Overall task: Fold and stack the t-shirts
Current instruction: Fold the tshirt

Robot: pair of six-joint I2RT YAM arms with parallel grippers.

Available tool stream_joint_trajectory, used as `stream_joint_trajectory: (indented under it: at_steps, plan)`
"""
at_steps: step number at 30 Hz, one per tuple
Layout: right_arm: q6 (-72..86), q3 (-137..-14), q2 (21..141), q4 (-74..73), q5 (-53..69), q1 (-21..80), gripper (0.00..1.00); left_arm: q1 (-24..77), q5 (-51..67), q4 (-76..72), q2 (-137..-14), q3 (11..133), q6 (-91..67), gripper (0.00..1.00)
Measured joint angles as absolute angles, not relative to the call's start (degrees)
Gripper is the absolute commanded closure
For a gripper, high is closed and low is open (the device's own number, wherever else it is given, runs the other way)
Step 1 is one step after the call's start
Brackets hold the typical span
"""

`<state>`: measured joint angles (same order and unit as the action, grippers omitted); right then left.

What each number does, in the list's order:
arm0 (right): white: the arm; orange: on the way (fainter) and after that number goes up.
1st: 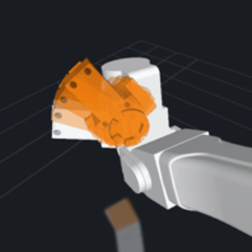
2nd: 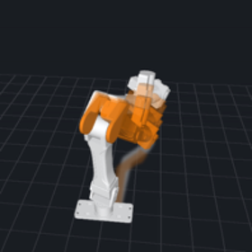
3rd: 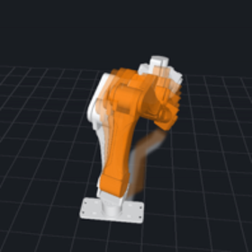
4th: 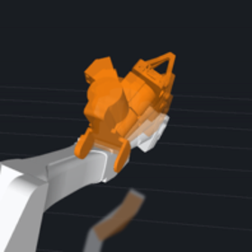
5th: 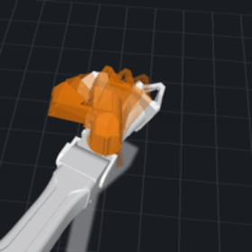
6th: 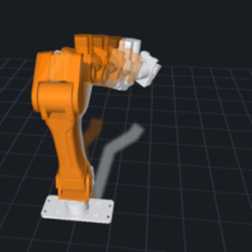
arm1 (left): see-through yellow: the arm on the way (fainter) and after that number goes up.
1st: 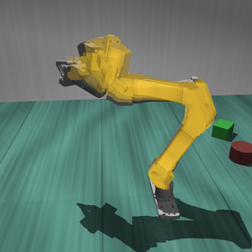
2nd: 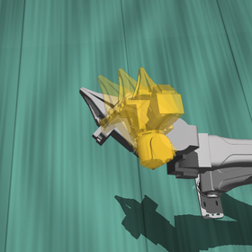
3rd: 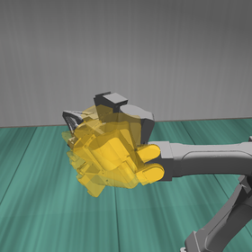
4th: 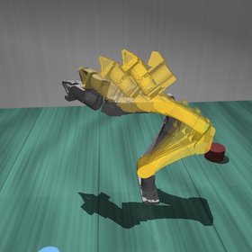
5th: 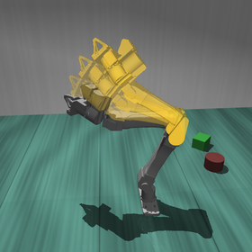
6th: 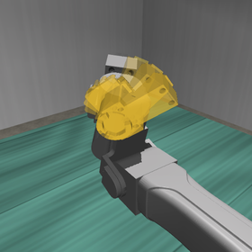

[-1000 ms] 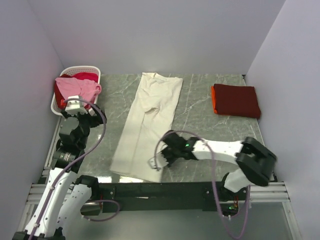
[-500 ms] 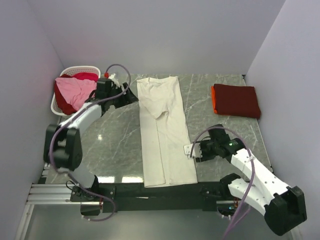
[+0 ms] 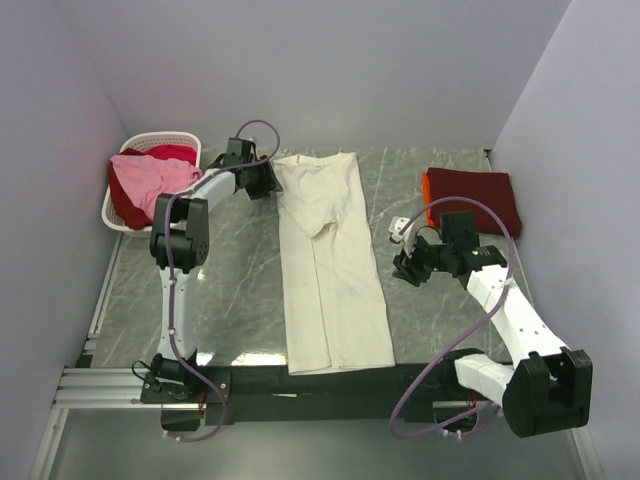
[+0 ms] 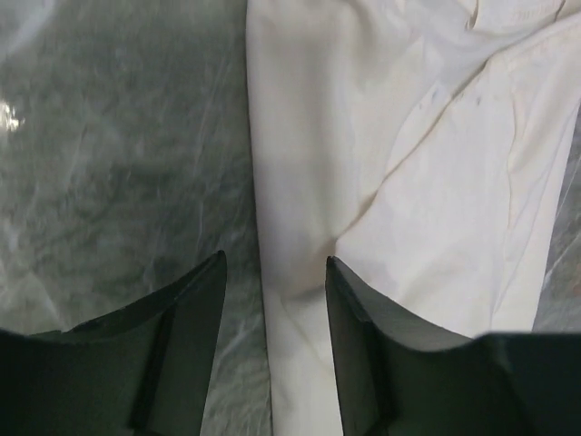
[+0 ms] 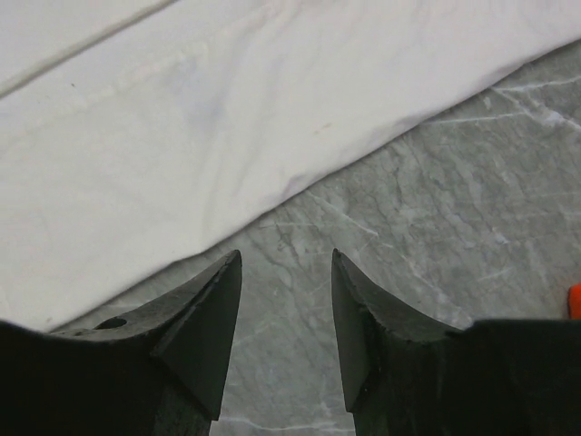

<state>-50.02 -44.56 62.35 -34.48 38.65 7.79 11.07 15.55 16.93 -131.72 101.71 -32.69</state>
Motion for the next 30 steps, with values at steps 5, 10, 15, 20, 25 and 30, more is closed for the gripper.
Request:
stream_joint_trajectory:
  at_steps: [5,10,15,20,25,30]
  plan:
    - [-47.3,-44.6,62.1,-33.9,40.2,7.2,0.48,11.0,15.9,18.8,-137.7,110.2,-33.6,0.62]
    - [-46.0,-44.6,62.1,-33.8,40.6,6.5,0.48,11.1,15.6,21.0,-142.2,117.3,-34.1,0.83]
    - [-45.6,-44.6,62.1,-33.8,40.6,6.2,0.48,10.7,16.6,21.6,-143.5,119.2,-35.0,1.00]
    - [-45.6,-44.6,62.1,-33.8,40.6,5.5,0.48,10.0,16.3,21.7,-143.6,119.4,-35.9,1.00]
    - [-45.6,-44.6,62.5,-33.8,40.4,5.2,0.48,7.9,14.9,21.0,-143.6,119.3,-36.7,1.00]
    - [-45.5,-44.9,64.1,-34.1,40.0,5.2,0.48,4.6,14.9,20.8,-143.3,119.0,-35.3,0.68]
